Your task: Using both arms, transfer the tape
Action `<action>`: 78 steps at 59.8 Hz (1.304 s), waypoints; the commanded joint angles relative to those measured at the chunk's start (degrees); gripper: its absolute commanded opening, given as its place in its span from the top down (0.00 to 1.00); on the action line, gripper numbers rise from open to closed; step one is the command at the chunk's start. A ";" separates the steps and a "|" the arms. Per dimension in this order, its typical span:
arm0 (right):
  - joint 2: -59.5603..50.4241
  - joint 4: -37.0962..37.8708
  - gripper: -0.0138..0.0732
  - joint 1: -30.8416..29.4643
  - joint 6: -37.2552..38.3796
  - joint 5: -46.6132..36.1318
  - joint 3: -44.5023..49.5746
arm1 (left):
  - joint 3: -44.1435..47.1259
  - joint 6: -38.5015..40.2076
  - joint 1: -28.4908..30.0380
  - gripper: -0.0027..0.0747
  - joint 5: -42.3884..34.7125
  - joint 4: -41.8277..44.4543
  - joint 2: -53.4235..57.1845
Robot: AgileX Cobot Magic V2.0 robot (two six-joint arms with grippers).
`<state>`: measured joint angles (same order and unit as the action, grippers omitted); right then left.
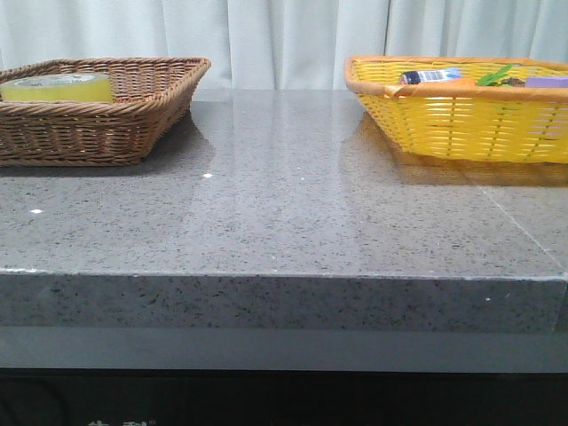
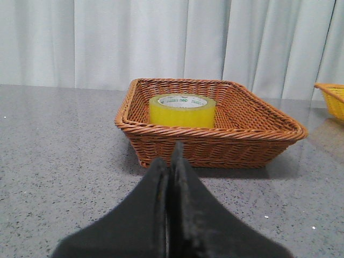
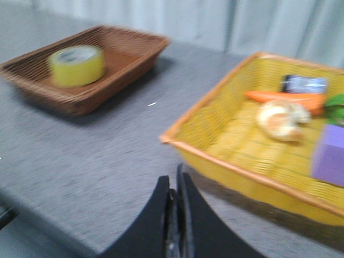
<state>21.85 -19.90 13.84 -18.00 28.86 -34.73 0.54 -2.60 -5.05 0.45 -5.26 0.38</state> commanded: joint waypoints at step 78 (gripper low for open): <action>-24.00 -1.85 0.92 -8.74 -0.16 -33.85 34.79 | 2.19 0.28 0.14 0.99 -4.09 -0.39 0.94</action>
<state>-0.56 -22.86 5.16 -18.00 2.11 1.56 0.54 -2.60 -5.05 0.54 -5.26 0.38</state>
